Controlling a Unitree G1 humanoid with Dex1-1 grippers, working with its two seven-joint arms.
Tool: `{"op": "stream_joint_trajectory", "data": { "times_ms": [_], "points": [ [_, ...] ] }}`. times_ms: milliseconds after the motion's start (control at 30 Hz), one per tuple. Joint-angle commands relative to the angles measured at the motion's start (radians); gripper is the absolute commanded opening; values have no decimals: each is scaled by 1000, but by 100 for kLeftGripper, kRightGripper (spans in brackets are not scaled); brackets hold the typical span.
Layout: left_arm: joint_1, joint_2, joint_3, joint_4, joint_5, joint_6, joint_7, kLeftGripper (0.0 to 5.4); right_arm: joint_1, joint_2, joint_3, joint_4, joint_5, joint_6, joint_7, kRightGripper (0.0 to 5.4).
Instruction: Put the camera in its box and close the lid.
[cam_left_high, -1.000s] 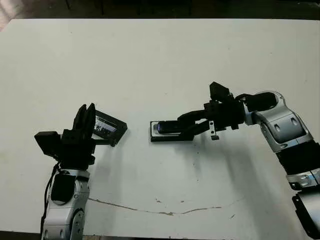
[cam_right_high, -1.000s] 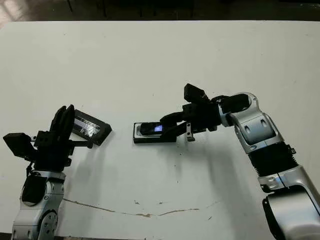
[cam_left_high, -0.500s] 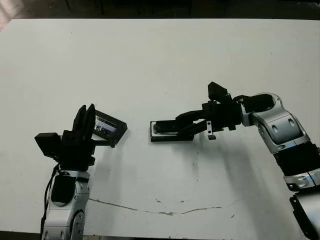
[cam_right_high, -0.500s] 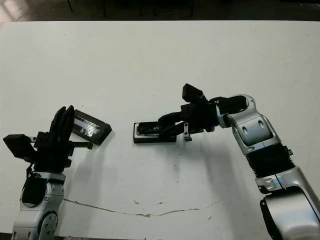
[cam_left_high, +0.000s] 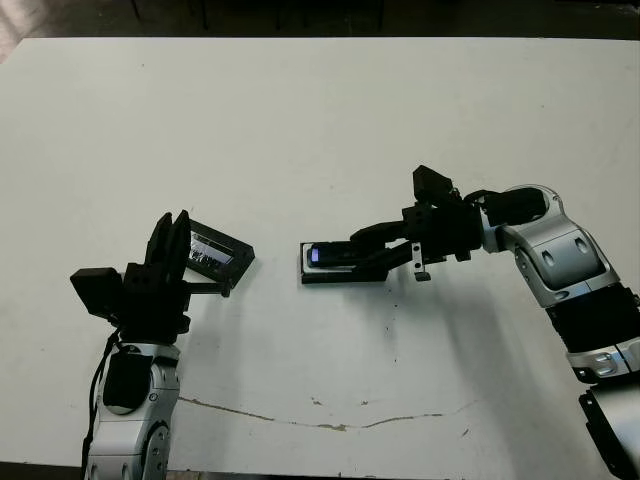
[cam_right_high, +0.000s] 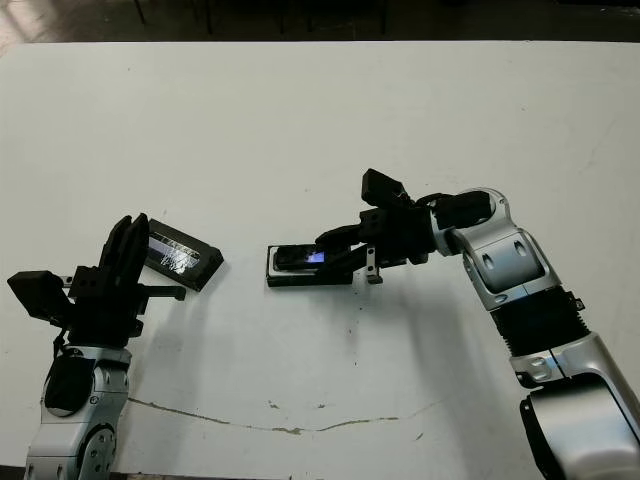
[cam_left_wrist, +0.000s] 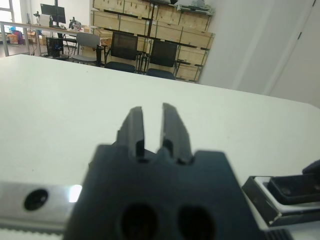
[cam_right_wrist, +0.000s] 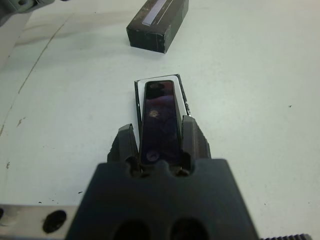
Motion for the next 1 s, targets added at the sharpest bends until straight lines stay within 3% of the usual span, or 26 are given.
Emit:
{"op": "stream_joint_trajectory", "data": {
  "times_ms": [33, 467, 1000],
  "points": [
    [20, -3, 1, 11, -3, 6, 2, 0, 12, -10, 13, 0, -16, -6, 2, 20],
    [20, -5, -2, 12, 2, 7, 2, 0, 20, 10, 33, -9, -42, -33, -13, 20],
    [21, -5, -4, 13, 16, 4, 7, 0, -50, 55, 136, -1, -122, -56, -3, 20]
  ]
}}
